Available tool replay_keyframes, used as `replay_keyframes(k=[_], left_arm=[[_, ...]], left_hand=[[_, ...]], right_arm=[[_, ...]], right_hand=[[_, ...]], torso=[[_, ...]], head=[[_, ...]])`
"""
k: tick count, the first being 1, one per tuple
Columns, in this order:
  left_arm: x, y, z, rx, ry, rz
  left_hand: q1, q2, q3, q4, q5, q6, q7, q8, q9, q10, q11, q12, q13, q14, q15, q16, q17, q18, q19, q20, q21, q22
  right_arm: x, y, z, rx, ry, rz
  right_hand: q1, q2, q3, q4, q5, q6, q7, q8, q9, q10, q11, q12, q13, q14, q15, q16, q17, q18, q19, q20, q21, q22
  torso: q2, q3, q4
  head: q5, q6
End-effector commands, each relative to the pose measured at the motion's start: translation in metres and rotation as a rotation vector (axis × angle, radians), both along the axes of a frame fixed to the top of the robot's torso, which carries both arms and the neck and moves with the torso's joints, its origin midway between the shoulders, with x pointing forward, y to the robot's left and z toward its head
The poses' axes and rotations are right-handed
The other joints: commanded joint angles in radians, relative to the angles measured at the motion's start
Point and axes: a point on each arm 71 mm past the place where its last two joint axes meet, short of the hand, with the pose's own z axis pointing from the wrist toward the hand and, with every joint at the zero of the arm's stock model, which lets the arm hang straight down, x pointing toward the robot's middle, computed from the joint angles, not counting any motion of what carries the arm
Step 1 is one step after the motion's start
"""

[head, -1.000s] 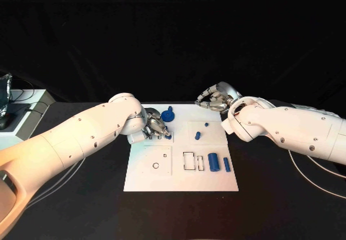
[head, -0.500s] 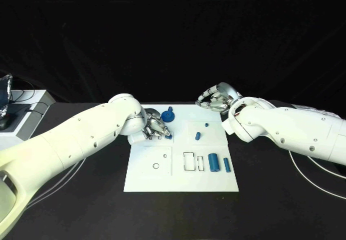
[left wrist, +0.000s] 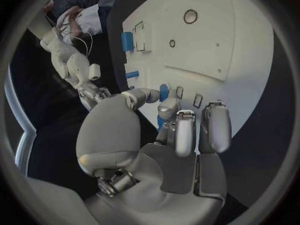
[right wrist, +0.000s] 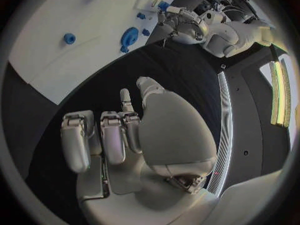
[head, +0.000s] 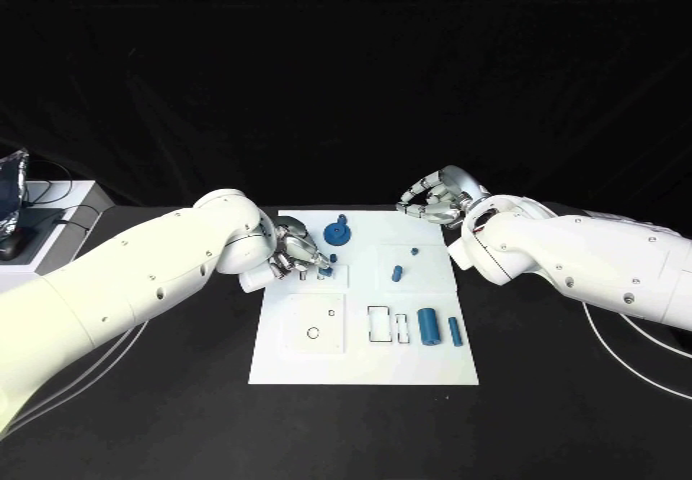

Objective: Assemble the parts on the task board

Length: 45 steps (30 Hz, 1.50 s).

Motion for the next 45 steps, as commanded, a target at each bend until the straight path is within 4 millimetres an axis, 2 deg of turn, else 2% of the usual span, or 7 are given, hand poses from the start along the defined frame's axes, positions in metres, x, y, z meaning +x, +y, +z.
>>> replay_keyframes(k=[1,4,13,24,32,45], left_arm=[[-0.001,0.004,0.005,0.004,-0.051,0.020],[-0.001,0.009,0.007,0.023,-0.086,0.032],[0.000,0.012,0.010,0.073,-0.163,0.063],[-0.003,0.004,0.001,0.132,-0.184,0.048],[-0.005,-0.004,-0.006,0.152,-0.172,0.029],[-0.007,-0.009,-0.009,0.154,-0.173,0.024]], left_hand=[[-0.010,0.000,0.146,-0.153,0.005,0.074,-0.064,-0.001,0.163,0.007,-0.002,0.000,-0.007,0.088,-0.007,0.000,0.200,-0.014,0.005,-0.006,0.005,0.004],[-0.010,0.000,0.145,-0.155,0.008,0.078,-0.067,-0.002,0.166,0.010,-0.004,-0.002,-0.009,0.089,-0.009,0.001,0.201,-0.015,0.007,-0.008,0.006,0.007],[-0.013,-0.001,0.143,-0.158,0.012,0.086,-0.071,-0.002,0.173,0.011,-0.008,-0.015,-0.026,0.089,-0.013,0.002,0.203,-0.015,0.010,-0.011,0.008,0.011],[-0.017,-0.002,0.138,-0.157,0.011,0.093,-0.074,-0.002,0.179,0.015,-0.011,-0.022,-0.033,0.090,-0.015,0.003,0.205,-0.016,0.013,-0.013,0.008,0.014],[-0.021,-0.002,0.132,-0.155,0.010,0.099,-0.078,-0.002,0.186,0.021,-0.014,-0.028,-0.041,0.091,-0.018,0.005,0.211,-0.017,0.015,-0.016,0.009,0.016],[-0.022,-0.002,0.130,-0.155,0.009,0.101,-0.079,-0.003,0.188,0.022,-0.015,-0.030,-0.042,0.091,-0.018,0.005,0.211,-0.017,0.016,-0.016,0.009,0.018]], right_arm=[[0.001,-0.003,0.000,-0.011,-0.010,0.003],[0.002,-0.007,0.001,-0.016,-0.016,-0.004],[0.003,-0.013,0.001,-0.029,-0.031,-0.016],[0.004,-0.013,0.002,-0.038,-0.040,-0.015],[0.004,-0.012,0.002,-0.040,-0.042,-0.012],[0.004,-0.012,0.002,-0.041,-0.043,-0.011]], right_hand=[[-0.008,-0.006,0.006,0.002,0.004,-0.009,0.001,0.001,0.001,0.051,-0.006,-0.005,0.213,0.091,-0.003,-0.004,0.201,-0.004,0.088,-0.004,-0.004,0.234],[-0.008,-0.006,0.006,0.002,0.004,-0.009,0.001,0.001,0.001,0.051,-0.006,-0.005,0.213,0.091,-0.003,-0.004,0.201,-0.004,0.088,-0.004,-0.004,0.234],[-0.008,-0.007,0.007,0.002,0.004,-0.010,0.001,0.001,0.001,0.051,-0.006,-0.006,0.213,0.091,-0.003,-0.004,0.201,-0.004,0.088,-0.004,-0.004,0.233],[-0.008,-0.007,0.007,0.002,0.004,-0.010,0.001,0.001,0.001,0.051,-0.006,-0.006,0.213,0.091,-0.003,-0.004,0.201,-0.004,0.088,-0.004,-0.004,0.233],[-0.007,-0.009,0.008,0.001,0.004,-0.010,0.001,0.001,0.002,0.051,-0.006,-0.006,0.213,0.091,-0.003,-0.004,0.201,-0.004,0.088,-0.004,-0.004,0.233],[-0.007,-0.009,0.008,0.001,0.004,-0.010,0.001,0.001,0.002,0.051,-0.006,-0.006,0.213,0.091,-0.003,-0.004,0.201,-0.004,0.088,-0.004,-0.004,0.233]], torso=[[-0.003,-0.0002,0.0037],[-0.004,-0.0011,0.0053],[-0.003,-0.0001,0.0024],[-0.002,0.0006,0.0034],[-0.002,0.0009,0.0018],[-0.002,0.0006,0.0021]], head=[[-0.001,-0.003],[-0.001,-0.004],[0.008,-0.007],[0.012,-0.013],[0.014,-0.016],[0.013,-0.016]])
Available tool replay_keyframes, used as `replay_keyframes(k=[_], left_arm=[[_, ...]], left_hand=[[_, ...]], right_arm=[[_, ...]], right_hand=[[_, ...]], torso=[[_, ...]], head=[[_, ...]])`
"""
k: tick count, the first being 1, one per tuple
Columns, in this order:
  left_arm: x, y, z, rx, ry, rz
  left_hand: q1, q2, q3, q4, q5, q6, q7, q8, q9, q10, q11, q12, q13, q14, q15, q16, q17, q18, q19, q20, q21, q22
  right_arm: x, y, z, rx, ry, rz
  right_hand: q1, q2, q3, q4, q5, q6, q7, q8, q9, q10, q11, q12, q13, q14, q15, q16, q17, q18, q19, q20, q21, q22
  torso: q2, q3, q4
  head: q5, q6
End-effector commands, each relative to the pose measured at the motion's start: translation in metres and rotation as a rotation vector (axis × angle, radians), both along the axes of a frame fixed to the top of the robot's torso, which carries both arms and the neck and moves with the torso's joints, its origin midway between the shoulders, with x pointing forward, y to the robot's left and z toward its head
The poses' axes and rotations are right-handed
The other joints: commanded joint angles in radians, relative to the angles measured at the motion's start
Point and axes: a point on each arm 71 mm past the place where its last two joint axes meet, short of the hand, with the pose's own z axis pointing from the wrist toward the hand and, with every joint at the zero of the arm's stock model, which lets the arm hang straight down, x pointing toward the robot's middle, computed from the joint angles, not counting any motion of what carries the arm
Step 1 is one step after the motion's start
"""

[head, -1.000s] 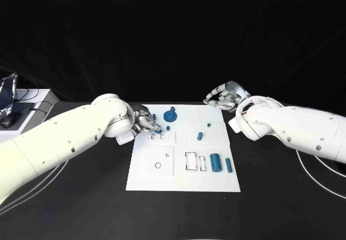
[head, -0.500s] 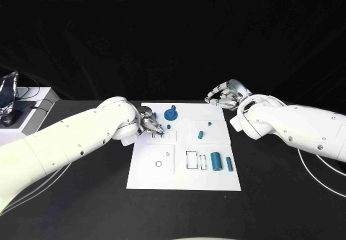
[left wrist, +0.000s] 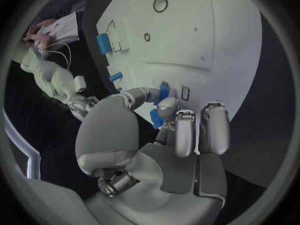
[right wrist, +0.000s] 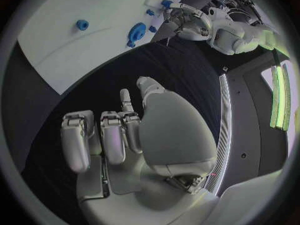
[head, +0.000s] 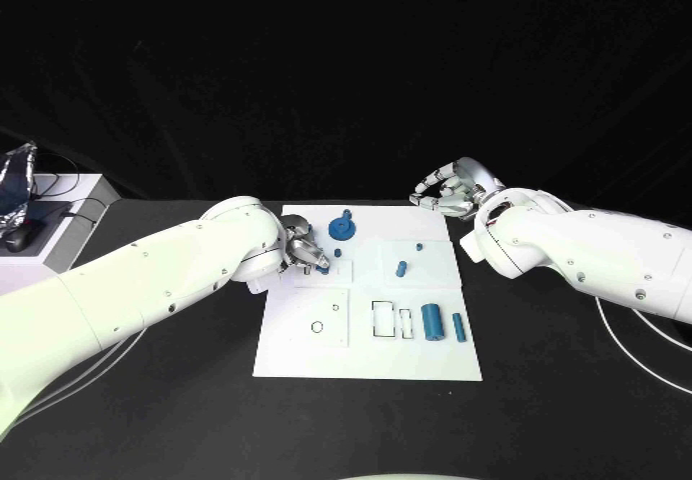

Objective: Assemble the parts on the task board

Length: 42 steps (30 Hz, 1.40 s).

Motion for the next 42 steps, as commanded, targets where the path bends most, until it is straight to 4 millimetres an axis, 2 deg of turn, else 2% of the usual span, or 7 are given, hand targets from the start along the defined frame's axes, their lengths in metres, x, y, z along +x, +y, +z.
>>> replay_keyframes(k=[1,17,36,42], left_arm=[[-0.0001,-0.0015,0.0003,0.004,-0.007,0.000],[-0.0029,0.0006,-0.0040,0.057,0.052,-0.030],[-0.0023,0.0000,-0.0044,0.060,0.055,-0.030],[-0.0023,-0.0025,-0.0050,0.063,0.063,-0.037]], left_hand=[[-0.001,0.012,0.091,-0.100,0.006,0.080,-0.072,0.005,0.188,0.002,-0.004,-0.007,-0.002,0.093,-0.007,0.005,0.210,-0.017,0.001,-0.002,0.005,0.002],[-0.004,0.015,0.082,-0.096,0.002,0.082,-0.074,0.002,0.194,0.004,-0.006,-0.016,-0.013,0.094,-0.008,0.006,0.213,-0.018,0.003,-0.004,0.006,0.005],[-0.006,0.022,0.070,-0.092,0.003,0.097,-0.080,0.000,0.203,0.021,-0.011,-0.013,-0.004,0.098,-0.012,0.013,0.228,-0.018,0.004,-0.008,0.005,0.006],[-0.013,0.030,0.052,-0.081,-0.002,0.110,-0.085,-0.008,0.208,0.039,-0.015,-0.005,0.009,0.102,-0.015,0.018,0.241,-0.018,0.005,-0.010,0.004,0.006]], right_arm=[[-0.0002,0.0014,0.0009,-0.010,-0.016,0.014],[-0.0003,-0.0002,0.0007,-0.012,-0.012,0.010],[0.0001,-0.0003,0.0006,-0.013,-0.012,0.010],[0.0002,0.0000,0.0006,-0.014,-0.012,0.011]], right_hand=[[-0.004,-0.006,0.006,-0.002,0.004,-0.007,-0.002,0.001,0.001,0.051,-0.006,-0.006,0.213,0.091,-0.003,-0.004,0.201,-0.004,0.088,-0.004,-0.004,0.234],[-0.004,-0.009,0.009,-0.002,0.004,-0.007,-0.002,0.002,0.002,0.051,-0.006,-0.005,0.213,0.091,-0.003,-0.004,0.200,-0.004,0.088,-0.004,-0.005,0.234],[-0.004,-0.009,0.009,-0.002,0.004,-0.007,-0.002,0.002,0.002,0.051,-0.006,-0.005,0.213,0.091,-0.003,-0.004,0.200,-0.004,0.088,-0.004,-0.005,0.234],[-0.004,-0.009,0.009,-0.002,0.004,-0.007,-0.002,0.002,0.002,0.051,-0.006,-0.005,0.213,0.091,-0.003,-0.004,0.200,-0.004,0.088,-0.004,-0.005,0.234]], torso=[[0.000,0.0000,-0.0002],[0.001,-0.0012,-0.0001],[0.000,0.0002,0.0004],[0.001,0.0003,0.0002]], head=[[-0.001,0.001],[-0.001,-0.006],[0.000,-0.009],[0.000,-0.009]])
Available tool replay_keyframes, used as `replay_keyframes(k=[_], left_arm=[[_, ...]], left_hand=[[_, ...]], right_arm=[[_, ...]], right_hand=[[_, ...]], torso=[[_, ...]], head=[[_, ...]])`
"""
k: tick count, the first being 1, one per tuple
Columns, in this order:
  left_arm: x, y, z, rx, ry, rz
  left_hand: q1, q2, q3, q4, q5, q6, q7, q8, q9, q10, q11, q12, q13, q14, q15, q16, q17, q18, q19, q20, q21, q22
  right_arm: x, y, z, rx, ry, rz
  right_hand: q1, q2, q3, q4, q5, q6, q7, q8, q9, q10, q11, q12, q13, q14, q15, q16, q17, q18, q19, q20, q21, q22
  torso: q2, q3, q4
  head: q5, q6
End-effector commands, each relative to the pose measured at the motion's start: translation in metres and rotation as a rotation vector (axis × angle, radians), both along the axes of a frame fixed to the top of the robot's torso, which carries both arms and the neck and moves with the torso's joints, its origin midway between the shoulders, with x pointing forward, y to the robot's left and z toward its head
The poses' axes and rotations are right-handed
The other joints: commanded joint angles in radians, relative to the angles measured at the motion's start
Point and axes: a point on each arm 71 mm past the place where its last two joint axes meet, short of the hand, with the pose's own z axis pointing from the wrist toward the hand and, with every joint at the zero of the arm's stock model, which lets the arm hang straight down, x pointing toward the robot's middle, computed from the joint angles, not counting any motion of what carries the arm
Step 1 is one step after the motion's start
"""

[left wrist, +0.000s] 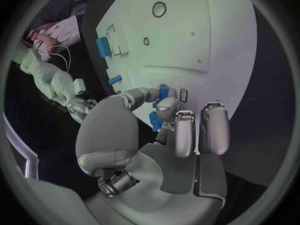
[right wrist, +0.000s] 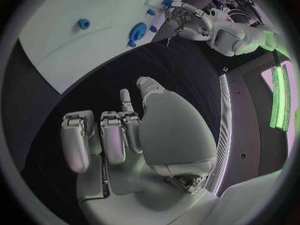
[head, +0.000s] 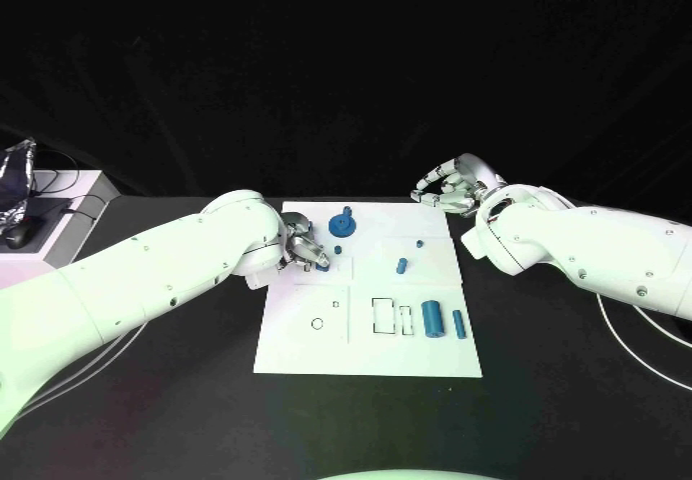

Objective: Assemble the parts on the task board

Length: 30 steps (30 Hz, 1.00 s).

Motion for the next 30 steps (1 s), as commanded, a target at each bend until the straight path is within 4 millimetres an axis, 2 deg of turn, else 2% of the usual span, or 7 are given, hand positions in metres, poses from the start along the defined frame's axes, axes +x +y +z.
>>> replay_keyframes(k=[1,15,21,30], left_arm=[[-0.0028,-0.0017,-0.0059,0.032,0.034,-0.020],[-0.0026,-0.0050,-0.0070,0.027,0.050,-0.027],[-0.0018,-0.0056,-0.0069,0.020,0.047,-0.021],[-0.0001,-0.0067,-0.0070,0.015,0.040,-0.012]], left_hand=[[0.003,0.015,0.061,-0.069,-0.001,0.098,-0.089,-0.007,0.209,0.013,-0.003,0.007,0.005,0.102,-0.008,0.004,0.242,-0.018,0.001,-0.007,0.004,0.006],[-0.007,0.040,0.012,-0.045,-0.019,0.136,-0.100,-0.032,0.214,0.043,-0.010,0.022,0.035,0.107,-0.012,0.013,0.263,-0.020,0.005,-0.011,0.003,0.011],[-0.008,0.055,-0.010,-0.034,-0.032,0.150,-0.103,-0.045,0.215,0.051,-0.011,0.026,0.046,0.107,-0.013,0.013,0.263,-0.021,0.007,-0.013,0.003,0.013],[-0.005,0.068,-0.015,-0.030,-0.038,0.154,-0.104,-0.053,0.215,0.052,-0.012,0.026,0.048,0.107,-0.013,0.013,0.263,-0.021,0.008,-0.013,0.002,0.013]], right_arm=[[0.0000,0.0011,0.0005,-0.010,-0.010,0.013],[0.0002,0.0008,0.0004,-0.010,-0.009,0.013],[0.0003,0.0007,0.0004,-0.011,-0.009,0.013],[0.0003,0.0010,0.0004,-0.010,-0.010,0.013]], right_hand=[[-0.004,-0.009,0.005,0.002,0.004,-0.007,-0.002,0.002,0.001,0.051,-0.006,-0.005,0.214,0.091,-0.003,-0.004,0.200,-0.004,0.088,-0.004,-0.005,0.234],[-0.006,-0.012,0.012,0.003,0.004,-0.007,-0.002,0.004,0.003,0.051,-0.006,-0.006,0.213,0.090,-0.003,-0.005,0.199,-0.003,0.087,-0.004,-0.007,0.232],[-0.006,-0.012,0.012,0.003,0.004,-0.007,-0.002,0.004,0.003,0.051,-0.006,-0.006,0.213,0.090,-0.003,-0.005,0.199,-0.003,0.087,-0.004,-0.007,0.232],[-0.006,-0.012,0.013,0.003,0.004,-0.006,-0.003,0.004,0.003,0.051,-0.006,-0.006,0.213,0.090,-0.003,-0.006,0.196,-0.003,0.086,-0.004,-0.009,0.230]], torso=[[0.000,0.0002,-0.0003],[-0.001,0.0002,-0.0012],[-0.001,0.0000,0.0005],[0.001,0.0001,-0.0010]], head=[[-0.001,-0.001],[-0.006,0.000],[-0.005,0.001],[-0.007,0.004]])
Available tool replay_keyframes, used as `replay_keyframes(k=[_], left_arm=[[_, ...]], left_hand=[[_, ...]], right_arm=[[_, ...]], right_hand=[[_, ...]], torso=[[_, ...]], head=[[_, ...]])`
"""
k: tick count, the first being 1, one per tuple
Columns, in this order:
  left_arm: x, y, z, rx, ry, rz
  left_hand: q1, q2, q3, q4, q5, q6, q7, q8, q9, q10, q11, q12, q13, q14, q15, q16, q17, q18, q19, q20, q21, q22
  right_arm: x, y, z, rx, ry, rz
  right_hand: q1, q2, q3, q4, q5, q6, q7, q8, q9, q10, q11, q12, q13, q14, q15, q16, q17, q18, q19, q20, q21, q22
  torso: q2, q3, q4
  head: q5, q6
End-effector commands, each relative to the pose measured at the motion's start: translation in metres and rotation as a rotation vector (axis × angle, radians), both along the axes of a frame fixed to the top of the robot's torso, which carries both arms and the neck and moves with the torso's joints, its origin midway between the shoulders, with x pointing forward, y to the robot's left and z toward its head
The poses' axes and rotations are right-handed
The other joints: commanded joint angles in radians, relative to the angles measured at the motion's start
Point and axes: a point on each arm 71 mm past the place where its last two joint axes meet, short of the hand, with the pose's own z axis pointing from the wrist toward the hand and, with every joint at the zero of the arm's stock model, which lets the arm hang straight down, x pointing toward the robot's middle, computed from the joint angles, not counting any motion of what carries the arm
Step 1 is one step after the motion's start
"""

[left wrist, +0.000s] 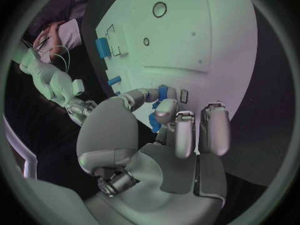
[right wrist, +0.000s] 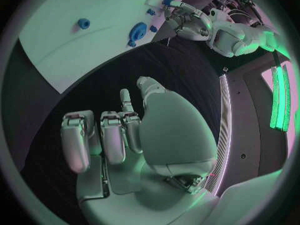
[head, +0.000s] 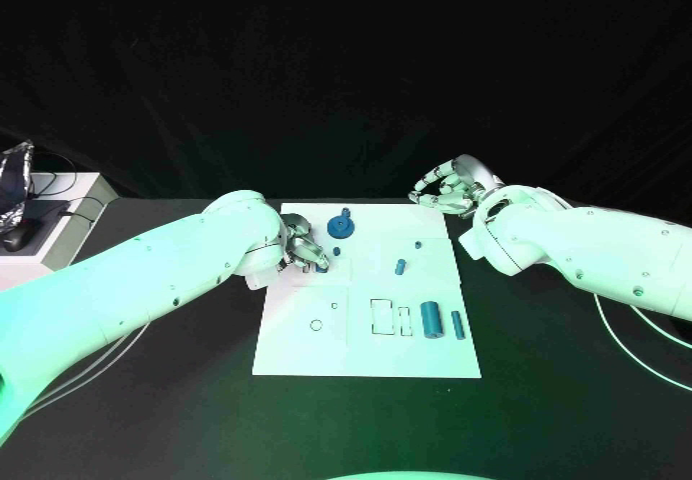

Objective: Assemble the parts on the task board

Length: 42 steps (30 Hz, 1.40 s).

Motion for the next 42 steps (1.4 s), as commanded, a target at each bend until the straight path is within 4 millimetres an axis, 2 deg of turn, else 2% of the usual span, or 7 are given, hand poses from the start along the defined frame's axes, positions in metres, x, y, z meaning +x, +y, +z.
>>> replay_keyframes(k=[1,6,12,26,35,40,42], left_arm=[[-0.0025,-0.0040,-0.0061,0.004,0.025,-0.010],[-0.0017,-0.0055,-0.0067,0.004,0.029,-0.010],[-0.0015,-0.0060,-0.0075,0.003,0.038,-0.011],[-0.0023,-0.0077,-0.0080,0.004,0.050,-0.022],[-0.0026,-0.0052,-0.0083,0.011,0.054,-0.024],[-0.0032,-0.0027,-0.0069,0.009,0.043,-0.020],[-0.0034,-0.0014,-0.0062,0.008,0.038,-0.018]], left_hand=[[0.029,0.037,0.004,-0.010,-0.005,0.114,-0.105,-0.004,0.134,0.016,-0.009,0.002,0.001,0.108,-0.006,0.004,0.263,-0.005,0.001,-0.006,0.002,0.014],[0.027,0.047,-0.004,-0.003,-0.019,0.119,-0.104,-0.011,0.135,0.017,-0.008,0.002,0.004,0.108,-0.006,0.004,0.263,-0.005,0.002,-0.006,0.002,0.015],[0.020,0.063,-0.026,0.019,-0.089,0.130,-0.105,-0.032,0.142,0.020,-0.008,0.003,0.014,0.108,-0.006,0.004,0.263,-0.005,0.002,-0.006,0.001,0.016],[0.020,0.060,-0.031,0.021,-0.102,0.132,-0.106,-0.036,0.145,0.021,-0.009,0.007,0.020,0.108,-0.006,0.004,0.263,-0.006,0.003,-0.006,0.001,0.017],[0.018,0.002,-0.075,0.013,-0.109,0.132,-0.108,-0.050,0.157,0.019,-0.010,0.003,0.023,0.108,-0.007,0.004,0.263,-0.005,0.002,-0.007,-0.001,0.015],[-0.028,-0.052,-0.189,0.081,-0.116,0.142,-0.111,-0.069,0.171,0.011,-0.012,-0.007,0.021,0.106,-0.010,0.001,0.256,-0.004,-0.001,-0.010,-0.006,0.009],[-0.030,-0.060,-0.218,0.100,-0.125,0.144,-0.110,-0.074,0.175,0.010,-0.012,-0.008,0.022,0.105,-0.010,0.001,0.255,-0.004,-0.001,-0.010,-0.007,0.010]], right_arm=[[-0.0001,0.0015,0.0005,-0.009,-0.010,0.015],[-0.0002,0.0019,0.0006,-0.010,-0.010,0.016],[-0.0003,0.0018,0.0006,-0.011,-0.010,0.016],[-0.0001,0.0019,0.0005,-0.014,-0.010,0.018],[-0.0002,0.0008,0.0006,-0.014,-0.011,0.016],[-0.0002,0.0003,0.0009,-0.014,-0.015,0.015],[-0.0003,0.0002,0.0010,-0.013,-0.016,0.015]], right_hand=[[0.000,-0.007,0.005,0.000,0.004,-0.006,-0.002,0.004,0.001,0.051,-0.006,-0.006,0.213,0.090,-0.003,-0.006,0.196,-0.003,0.086,-0.004,-0.006,0.230],[0.000,-0.008,0.006,0.000,0.005,-0.007,-0.002,0.004,0.002,0.050,-0.006,-0.007,0.212,0.090,-0.003,-0.006,0.196,-0.003,0.086,-0.004,-0.006,0.229],[0.000,-0.008,0.006,0.000,0.005,-0.007,-0.002,0.004,0.002,0.050,-0.006,-0.007,0.212,0.090,-0.003,-0.006,0.196,-0.003,0.086,-0.004,-0.006,0.229],[0.000,-0.009,0.008,-0.001,0.006,-0.007,-0.003,0.004,0.002,0.050,-0.006,-0.007,0.212,0.090,-0.003,-0.006,0.195,-0.002,0.085,-0.004,-0.007,0.228],[0.001,-0.010,0.010,-0.001,0.007,-0.007,-0.003,0.004,0.002,0.049,-0.006,-0.008,0.211,0.089,-0.003,-0.007,0.194,-0.002,0.084,-0.004,-0.009,0.227],[0.001,-0.011,0.011,-0.001,0.007,-0.007,-0.003,0.004,0.003,0.049,-0.006,-0.008,0.211,0.089,-0.003,-0.007,0.193,-0.001,0.084,-0.004,-0.010,0.226],[0.000,-0.011,0.011,-0.001,0.007,-0.008,-0.002,0.004,0.003,0.049,-0.006,-0.008,0.211,0.089,-0.003,-0.007,0.193,-0.002,0.084,-0.004,-0.010,0.227]], torso=[[0.002,-0.0002,-0.0011],[0.002,-0.0002,-0.0012],[0.002,0.0000,0.0000],[0.000,-0.0001,0.0001],[0.000,-0.0008,0.0005],[0.000,-0.0014,0.0004],[0.000,-0.0017,0.0003]], head=[[-0.003,0.000],[-0.005,-0.001],[-0.005,-0.002],[-0.006,-0.008],[-0.007,-0.009],[-0.007,-0.007],[-0.007,-0.007]])
